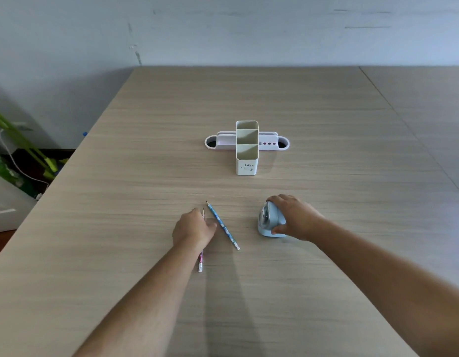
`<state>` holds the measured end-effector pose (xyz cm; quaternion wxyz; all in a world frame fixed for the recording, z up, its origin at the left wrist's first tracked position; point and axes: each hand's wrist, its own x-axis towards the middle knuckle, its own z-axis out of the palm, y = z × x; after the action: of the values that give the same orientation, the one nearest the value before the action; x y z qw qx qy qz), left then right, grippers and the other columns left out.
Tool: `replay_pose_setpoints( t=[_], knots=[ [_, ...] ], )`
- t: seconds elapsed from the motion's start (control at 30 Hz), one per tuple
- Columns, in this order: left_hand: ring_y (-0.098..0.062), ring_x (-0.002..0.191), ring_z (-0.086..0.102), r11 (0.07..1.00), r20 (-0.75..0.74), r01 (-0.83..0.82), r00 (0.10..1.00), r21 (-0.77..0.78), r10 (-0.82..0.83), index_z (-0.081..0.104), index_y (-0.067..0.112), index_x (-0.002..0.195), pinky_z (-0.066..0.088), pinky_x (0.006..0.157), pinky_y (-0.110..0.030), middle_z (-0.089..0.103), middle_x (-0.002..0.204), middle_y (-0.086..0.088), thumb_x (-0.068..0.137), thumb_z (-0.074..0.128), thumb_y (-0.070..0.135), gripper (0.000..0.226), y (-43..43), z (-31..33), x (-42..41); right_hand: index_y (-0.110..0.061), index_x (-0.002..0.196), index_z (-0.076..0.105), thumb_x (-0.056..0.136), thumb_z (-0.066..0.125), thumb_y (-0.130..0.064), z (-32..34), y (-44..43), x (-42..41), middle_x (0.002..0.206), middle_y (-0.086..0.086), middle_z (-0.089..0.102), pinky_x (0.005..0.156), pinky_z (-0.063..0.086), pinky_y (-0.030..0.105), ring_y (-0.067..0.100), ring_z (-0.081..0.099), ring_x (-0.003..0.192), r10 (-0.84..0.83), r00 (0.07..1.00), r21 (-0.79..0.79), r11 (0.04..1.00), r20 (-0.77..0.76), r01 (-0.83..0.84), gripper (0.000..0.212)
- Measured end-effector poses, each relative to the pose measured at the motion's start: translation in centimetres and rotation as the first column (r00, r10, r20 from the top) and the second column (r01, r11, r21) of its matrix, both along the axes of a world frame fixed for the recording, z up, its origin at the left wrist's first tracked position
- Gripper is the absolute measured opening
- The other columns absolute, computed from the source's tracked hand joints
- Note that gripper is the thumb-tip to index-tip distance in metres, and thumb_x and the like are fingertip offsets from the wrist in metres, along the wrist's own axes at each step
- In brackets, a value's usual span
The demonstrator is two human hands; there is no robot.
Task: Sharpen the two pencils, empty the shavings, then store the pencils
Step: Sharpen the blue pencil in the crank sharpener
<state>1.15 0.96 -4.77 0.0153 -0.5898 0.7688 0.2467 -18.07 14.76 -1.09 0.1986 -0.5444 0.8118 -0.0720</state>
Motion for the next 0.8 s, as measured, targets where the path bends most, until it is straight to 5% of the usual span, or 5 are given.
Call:
replay_pose_setpoints(
  t=[0.2, 0.37, 0.5, 0.67, 0.8],
  knots=[
    [-0.029, 0.112, 0.062, 0.991, 0.112, 0.110, 0.987, 0.076, -0.118, 0.064, 0.008, 0.111, 0.051, 0.087, -0.034, 0.064, 0.120, -0.012, 0.093, 0.054, 0.038, 0.037, 2.2, -0.5, -3.8, -0.019, 0.136, 0.038, 0.071, 0.076, -0.031, -0.5, 0.5, -0.6, 0.133, 0.003, 0.051, 0.100, 0.039, 0.033, 0.022, 0.045, 0.123, 0.000, 1.000, -0.011, 1.000, -0.004, 0.000, 0.075],
    [-0.026, 0.106, 0.066, 0.985, 0.136, 0.059, 0.987, 0.162, -0.081, 0.063, 0.006, 0.110, 0.053, 0.080, -0.032, 0.068, 0.113, -0.009, 0.093, 0.046, 0.018, 0.027, 2.7, -0.9, -4.3, -0.019, 0.136, 0.037, 0.072, 0.075, -0.032, -0.5, 0.0, -0.2, 0.134, 0.002, 0.050, 0.102, 0.039, 0.034, 0.022, 0.044, 0.125, 0.024, 1.000, -0.026, 0.999, -0.011, -0.024, 0.075],
    [-0.028, 0.101, 0.065, 0.985, 0.038, 0.084, 0.995, 0.149, -0.090, 0.063, 0.006, 0.099, 0.046, 0.071, -0.029, 0.068, 0.107, -0.010, 0.088, 0.053, 0.020, 0.021, 4.0, -0.5, -4.5, -0.019, 0.136, 0.036, 0.073, 0.075, -0.033, -0.7, 0.2, -0.2, 0.135, 0.002, 0.049, 0.102, 0.039, 0.034, 0.021, 0.043, 0.126, 0.022, 1.000, -0.018, 1.000, -0.018, -0.023, 0.076],
    [-0.031, 0.067, 0.067, 0.983, -0.249, 0.144, 0.962, 0.112, -0.113, 0.051, 0.013, 0.065, 0.048, 0.058, -0.031, 0.067, 0.072, -0.012, 0.085, 0.056, 0.016, 0.021, 3.2, 0.9, -4.6, -0.018, 0.136, 0.037, 0.072, 0.076, -0.033, -0.5, 0.1, -0.1, 0.134, 0.004, 0.049, 0.102, 0.040, 0.035, 0.022, 0.044, 0.126, 0.030, 1.000, -0.003, 1.000, -0.008, -0.030, 0.076],
    [-0.026, 0.062, 0.065, 0.966, -0.294, 0.253, 0.929, 0.054, -0.227, 0.060, 0.016, 0.075, 0.050, 0.062, -0.029, 0.064, 0.061, 0.001, 0.087, 0.055, 0.014, 0.012, 0.8, 1.8, -2.9, -0.017, 0.136, 0.036, 0.072, 0.075, -0.033, -0.3, 0.2, -0.1, 0.133, 0.005, 0.049, 0.102, 0.038, 0.034, 0.023, 0.043, 0.126, 0.031, 0.999, 0.011, 0.999, -0.012, -0.031, 0.076]
  ],
)
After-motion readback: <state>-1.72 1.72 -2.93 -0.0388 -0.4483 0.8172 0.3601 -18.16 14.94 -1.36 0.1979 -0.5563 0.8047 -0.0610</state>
